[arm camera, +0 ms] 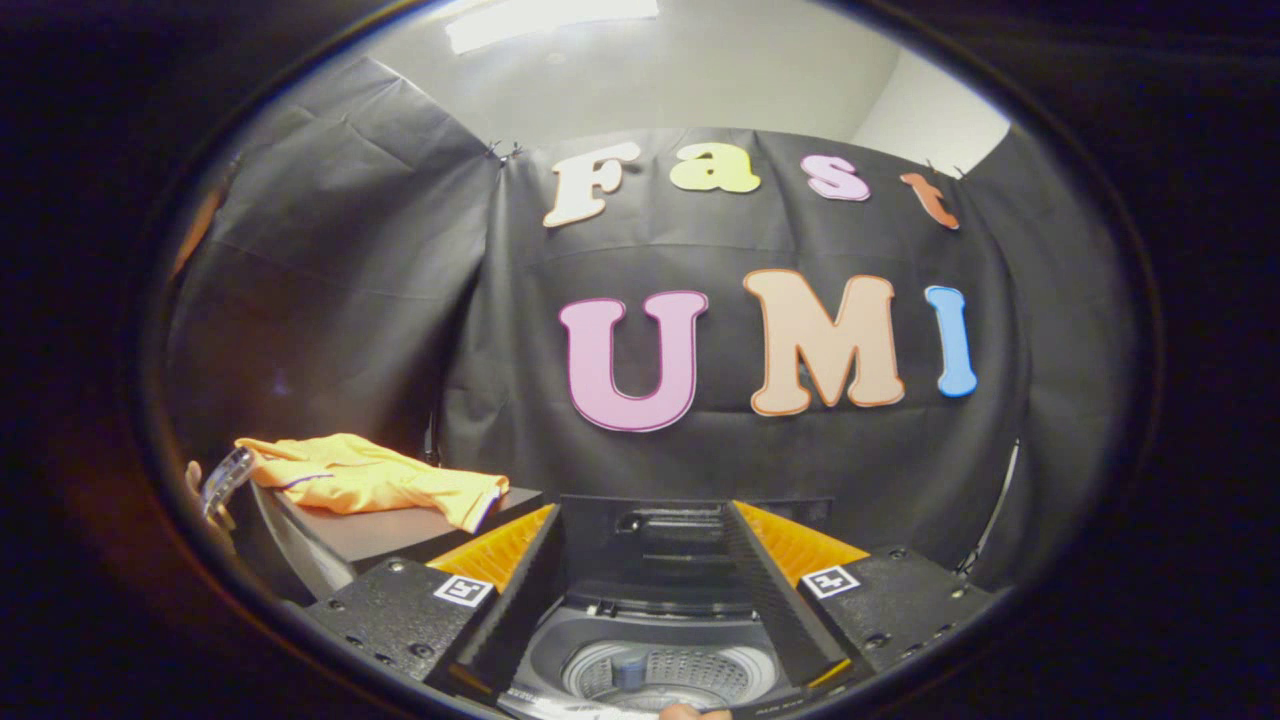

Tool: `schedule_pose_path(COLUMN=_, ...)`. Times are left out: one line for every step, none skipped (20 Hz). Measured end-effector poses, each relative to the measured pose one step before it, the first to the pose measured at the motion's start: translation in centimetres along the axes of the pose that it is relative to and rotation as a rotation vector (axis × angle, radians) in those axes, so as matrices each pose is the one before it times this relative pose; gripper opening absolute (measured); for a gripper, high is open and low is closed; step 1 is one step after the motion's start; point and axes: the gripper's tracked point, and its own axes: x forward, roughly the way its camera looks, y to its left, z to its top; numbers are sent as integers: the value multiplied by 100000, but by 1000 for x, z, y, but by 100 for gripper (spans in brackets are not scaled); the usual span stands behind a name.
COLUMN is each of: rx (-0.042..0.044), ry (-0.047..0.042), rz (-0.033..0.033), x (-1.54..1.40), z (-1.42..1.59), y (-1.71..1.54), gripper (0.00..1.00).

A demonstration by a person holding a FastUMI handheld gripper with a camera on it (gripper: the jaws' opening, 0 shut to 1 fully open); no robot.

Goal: Put the clothes into the washing machine and then close the washing machine lid.

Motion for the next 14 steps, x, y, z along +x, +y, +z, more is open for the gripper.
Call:
schedule_pose_path(rx=-921, ry=165, rz=1958, x=1502, z=272, y=832, gripper=97)
schedule_pose_path(rx=-584, ry=61, rz=2701, x=1359, z=285, y=995, gripper=97)
schedule_pose_path(rx=-633, ry=134, rz=3574, x=1543, z=192, y=1509, gripper=97)
schedule_pose_path(rx=-311, ry=-45, rz=2671, x=1000, z=199, y=1260, gripper=97)
schedule_pose_path(rx=-381, ry=184, rz=3429, x=1249, z=313, y=1421, gripper=97)
schedule_pose_path(rx=-580, ry=527, rz=3653, x=1161, z=342, y=1584, gripper=97)
schedule_pose_path(rx=-482, ry=632, rz=3952, x=983, z=196, y=1961, gripper=97)
schedule_pose_path(rx=8, ry=667, rz=4038, x=1071, z=318, y=1992, gripper=97)
schedule_pose_path(rx=-93, ry=1709, rz=3476, x=1015, z=295, y=1888, gripper=97)
schedule_pose_path(rx=549, ry=1593, rz=4671, x=927, z=314, y=2010, gripper=97)
schedule_pose_path(rx=797, ry=1825, rz=4439, x=814, z=188, y=2074, gripper=97)
schedule_pose_path(rx=632, ry=2502, rz=4087, x=723, z=266, y=1915, gripper=97)
schedule_pose_path(rx=713, ry=3574, rz=3196, x=690, z=160, y=1498, gripper=97)
schedule_pose_path(rx=780, ry=4171, rz=2801, x=691, z=-58, y=1318, gripper=97)
